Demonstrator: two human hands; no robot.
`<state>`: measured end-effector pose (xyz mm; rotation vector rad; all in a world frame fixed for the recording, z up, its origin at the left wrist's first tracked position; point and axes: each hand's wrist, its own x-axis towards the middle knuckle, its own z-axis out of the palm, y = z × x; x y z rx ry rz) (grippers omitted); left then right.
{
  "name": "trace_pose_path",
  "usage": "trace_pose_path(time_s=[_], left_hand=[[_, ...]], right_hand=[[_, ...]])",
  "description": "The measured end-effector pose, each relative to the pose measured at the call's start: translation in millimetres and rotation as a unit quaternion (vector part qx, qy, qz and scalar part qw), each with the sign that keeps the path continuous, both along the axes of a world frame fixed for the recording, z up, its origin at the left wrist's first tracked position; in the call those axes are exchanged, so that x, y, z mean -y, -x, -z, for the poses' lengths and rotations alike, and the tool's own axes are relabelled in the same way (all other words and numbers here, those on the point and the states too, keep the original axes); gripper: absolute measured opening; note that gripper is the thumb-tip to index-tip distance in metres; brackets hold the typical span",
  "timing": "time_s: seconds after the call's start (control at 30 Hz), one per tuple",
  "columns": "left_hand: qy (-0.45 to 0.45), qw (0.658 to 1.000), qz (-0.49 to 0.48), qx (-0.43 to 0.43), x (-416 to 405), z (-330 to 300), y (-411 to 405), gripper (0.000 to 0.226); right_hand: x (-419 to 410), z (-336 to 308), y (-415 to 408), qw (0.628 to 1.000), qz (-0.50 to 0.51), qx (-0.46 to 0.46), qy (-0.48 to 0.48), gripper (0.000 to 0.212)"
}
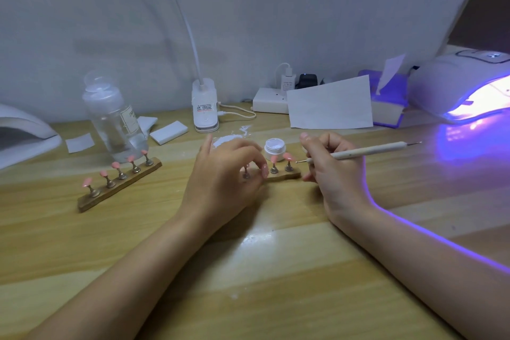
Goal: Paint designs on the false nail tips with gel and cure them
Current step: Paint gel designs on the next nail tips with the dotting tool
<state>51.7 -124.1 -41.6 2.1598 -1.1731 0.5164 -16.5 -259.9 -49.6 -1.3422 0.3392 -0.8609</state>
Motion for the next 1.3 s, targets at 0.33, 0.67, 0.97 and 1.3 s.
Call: trace_pose_path(time_s=[0.33, 0.67, 0.97, 1.3], left_hand=[[0.073, 0.959, 0.185, -0.202, 7.5, 10.5, 24.9, 0.025], [0.119, 0.927, 0.161, -0.317, 10.9, 14.9, 15.0, 0.016], [0.115, 0.933, 0.149, -0.308, 12.3, 16.7, 13.3, 0.014], [0.127, 0.921, 0.155, -0.334, 13.0, 17.4, 13.7, 0.011]], right_hand=[[2.6, 0.2, -1.4, 0.998, 0.052, 0.012, -0.027, 0.038], [5.5, -11.4, 2.5, 0.998, 0.037, 0.021, 0.05, 0.03], [35.7, -40.3, -35.7, 0.957, -0.026, -0.166, 0.235, 0.039], [35.5, -34.9, -72.7, 0.887, 0.005, -0.286, 0.364, 0.032]])
